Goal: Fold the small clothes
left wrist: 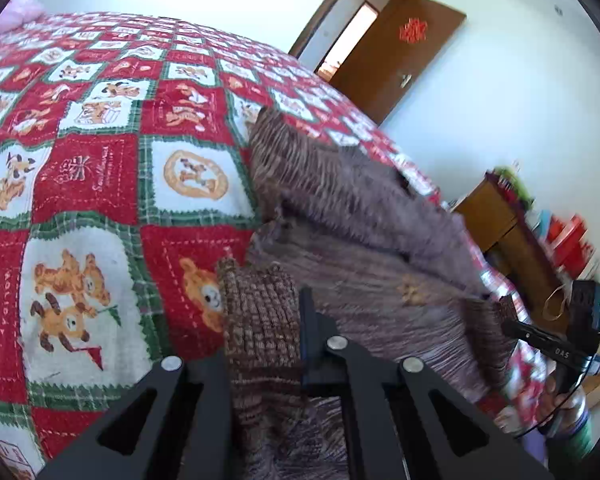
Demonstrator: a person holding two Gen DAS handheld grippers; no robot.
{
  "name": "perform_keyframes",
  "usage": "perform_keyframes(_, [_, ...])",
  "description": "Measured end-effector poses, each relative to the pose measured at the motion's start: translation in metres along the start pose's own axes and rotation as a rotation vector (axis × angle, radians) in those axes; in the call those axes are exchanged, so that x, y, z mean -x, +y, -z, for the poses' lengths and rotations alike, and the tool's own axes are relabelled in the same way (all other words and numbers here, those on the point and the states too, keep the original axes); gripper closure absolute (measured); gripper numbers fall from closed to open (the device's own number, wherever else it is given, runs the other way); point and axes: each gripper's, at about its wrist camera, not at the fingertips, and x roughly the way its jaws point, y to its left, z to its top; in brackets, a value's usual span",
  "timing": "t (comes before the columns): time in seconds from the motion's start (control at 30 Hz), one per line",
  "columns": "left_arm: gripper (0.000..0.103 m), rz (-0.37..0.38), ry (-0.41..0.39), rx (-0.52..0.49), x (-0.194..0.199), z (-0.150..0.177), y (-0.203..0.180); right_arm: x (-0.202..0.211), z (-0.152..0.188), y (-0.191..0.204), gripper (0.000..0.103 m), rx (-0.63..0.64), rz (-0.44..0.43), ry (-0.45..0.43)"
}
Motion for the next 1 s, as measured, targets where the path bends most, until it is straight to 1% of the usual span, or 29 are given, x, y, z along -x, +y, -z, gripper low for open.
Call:
perform_keyframes(0.07, [0.098, 0.025, -0.015, 0.017, 0.005, -0.005, -0.001, 0.019, -0.008, -0.008, 0.093, -0.025, 0.027, -0.056])
perform_keyframes(0.17, [0.098, 0.017, -0.026, -0.01, 0.01, -0.016, -0.012, 0.039, -0.02, -0.012, 0.093, -0.03, 0.053, -0.118])
perform_keyframes(0.37, [0.098, 0.006, -0.069, -0.075, 0.017, -0.04, -0.034, 0.058, -0.045, -0.007, 0.093, 0.032, 0.117, -0.186])
perform_keyframes(0.5, [0.098, -0.019, -0.096, -0.099, 0.013, -0.06, -0.042, 0.068, -0.059, -0.004, 0.093, 0.066, 0.172, -0.227])
perform_keyframes(0.7, [0.098, -0.04, -0.105, -0.134, -0.005, -0.083, -0.05, 0.067, -0.078, -0.01, 0.093, 0.077, 0.209, -0.25])
perform_keyframes(0.9, [0.098, -0.048, -0.099, -0.135, -0.028, -0.106, -0.052, 0.052, -0.098, -0.016, 0.093, 0.095, 0.257, -0.25])
perform_keyframes(1.0, [0.098, -0.048, -0.1, -0.115, -0.039, -0.118, -0.05, 0.042, -0.111, -0.02, 0.093, 0.093, 0.268, -0.25])
